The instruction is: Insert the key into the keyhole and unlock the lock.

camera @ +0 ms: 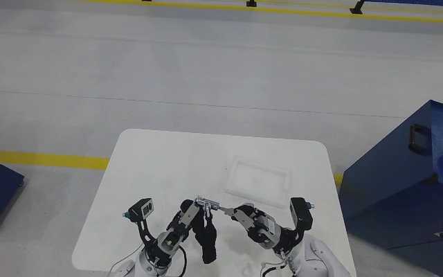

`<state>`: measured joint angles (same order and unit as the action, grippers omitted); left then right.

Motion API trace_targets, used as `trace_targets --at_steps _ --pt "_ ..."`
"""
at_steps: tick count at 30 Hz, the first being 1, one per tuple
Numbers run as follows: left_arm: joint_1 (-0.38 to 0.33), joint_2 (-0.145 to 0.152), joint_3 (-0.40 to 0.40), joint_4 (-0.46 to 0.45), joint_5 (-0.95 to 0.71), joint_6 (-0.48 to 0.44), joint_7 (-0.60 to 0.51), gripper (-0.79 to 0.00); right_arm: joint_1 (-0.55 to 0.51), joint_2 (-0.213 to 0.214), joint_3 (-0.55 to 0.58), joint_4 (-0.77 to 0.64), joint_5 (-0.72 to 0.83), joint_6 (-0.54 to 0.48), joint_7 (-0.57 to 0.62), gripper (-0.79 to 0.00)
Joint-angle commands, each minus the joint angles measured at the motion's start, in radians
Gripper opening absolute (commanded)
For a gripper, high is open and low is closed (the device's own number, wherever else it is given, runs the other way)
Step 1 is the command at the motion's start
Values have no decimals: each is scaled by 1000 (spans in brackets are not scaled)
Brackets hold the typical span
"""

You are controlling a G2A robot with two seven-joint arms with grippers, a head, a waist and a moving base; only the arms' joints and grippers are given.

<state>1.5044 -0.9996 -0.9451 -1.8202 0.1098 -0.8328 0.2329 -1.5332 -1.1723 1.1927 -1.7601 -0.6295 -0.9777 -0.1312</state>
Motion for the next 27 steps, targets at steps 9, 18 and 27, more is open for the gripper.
trace_targets --at_steps 9,18,27 --pt "0 0 0 0 0 0 0 -785 29 -5 -18 7 -6 -2 10 -785" --pt "0 0 0 0 0 0 0 -785 47 -9 -27 15 -6 0 15 -785" --pt "0 0 0 0 0 0 0 -785 46 -10 -24 18 -4 -6 14 -785"
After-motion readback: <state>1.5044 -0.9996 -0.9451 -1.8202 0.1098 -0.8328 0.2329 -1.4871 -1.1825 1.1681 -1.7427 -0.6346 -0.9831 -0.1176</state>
